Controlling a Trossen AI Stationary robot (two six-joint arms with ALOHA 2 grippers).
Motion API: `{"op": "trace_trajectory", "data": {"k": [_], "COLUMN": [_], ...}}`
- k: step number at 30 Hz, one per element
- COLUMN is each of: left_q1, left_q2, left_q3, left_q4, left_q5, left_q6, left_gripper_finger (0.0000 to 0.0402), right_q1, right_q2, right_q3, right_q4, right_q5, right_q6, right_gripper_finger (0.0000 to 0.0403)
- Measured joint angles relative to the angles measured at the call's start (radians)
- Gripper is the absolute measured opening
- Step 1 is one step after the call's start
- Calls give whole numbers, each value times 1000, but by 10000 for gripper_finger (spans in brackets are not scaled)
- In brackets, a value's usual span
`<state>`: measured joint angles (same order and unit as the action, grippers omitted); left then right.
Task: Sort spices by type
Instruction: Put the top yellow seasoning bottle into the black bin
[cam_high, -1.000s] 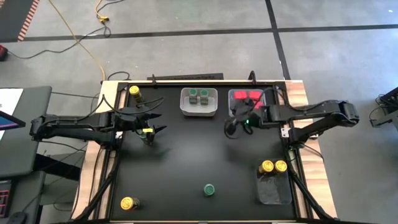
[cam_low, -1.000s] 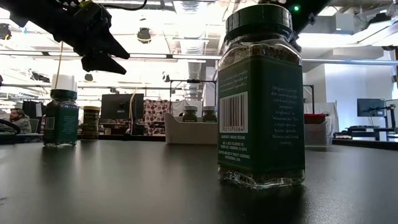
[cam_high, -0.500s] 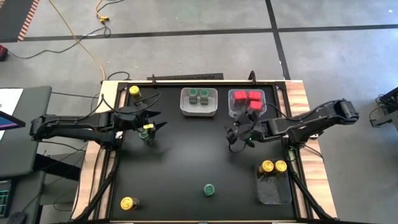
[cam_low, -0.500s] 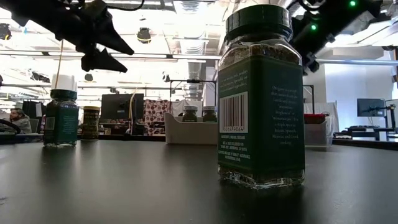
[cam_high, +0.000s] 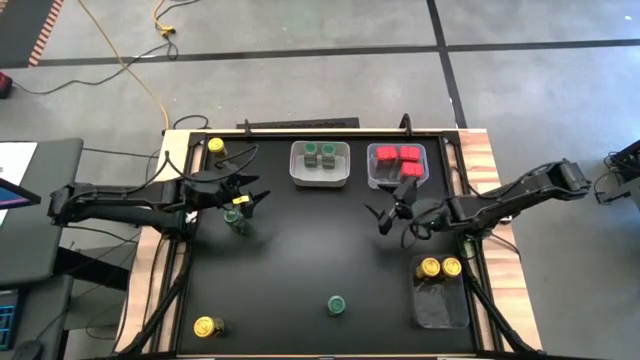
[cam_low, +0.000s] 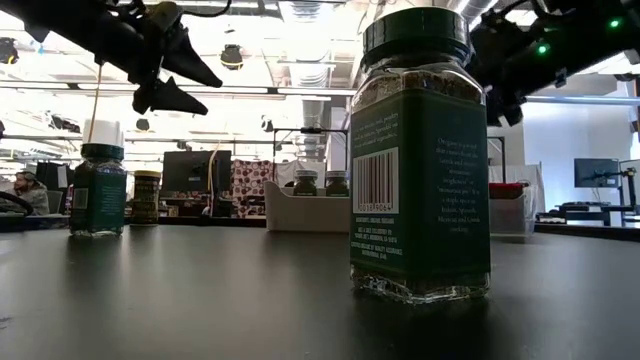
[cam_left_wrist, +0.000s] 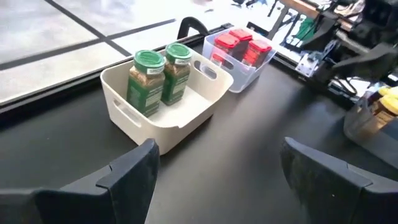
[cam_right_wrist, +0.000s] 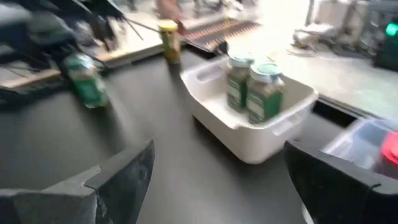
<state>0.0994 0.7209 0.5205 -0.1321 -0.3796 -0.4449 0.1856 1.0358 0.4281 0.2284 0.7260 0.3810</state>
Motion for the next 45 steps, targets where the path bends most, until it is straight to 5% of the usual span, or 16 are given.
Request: {"op": "trace_trajectory", "data": {"k": [7,14,22,34,45], "left_q1": [5,68,318,816,954], "left_q2": [13,12,43,311,575], "left_q3": [0,74,299,507,618], "left_q4": [-9,-29,-396,-675,-792], "left_q5": [-56,-176,-200,238,251], "left_q6": [24,104,83,104,92], "left_gripper_finger": [320,320,316,315,315], "right_q1": [-81,-118,-144,-228,-263], "right_q2": [-9,49,83,77,76], "right_q3": [-62,-63,-63,-62,-62], "right_q4": [183,177,177,278,285], "right_q5": [-199,-202,-202,-202,-202], "right_q6": [-118,-120,-120,-117,15], "right_gripper_finger": [386,386,386,386,386]}}
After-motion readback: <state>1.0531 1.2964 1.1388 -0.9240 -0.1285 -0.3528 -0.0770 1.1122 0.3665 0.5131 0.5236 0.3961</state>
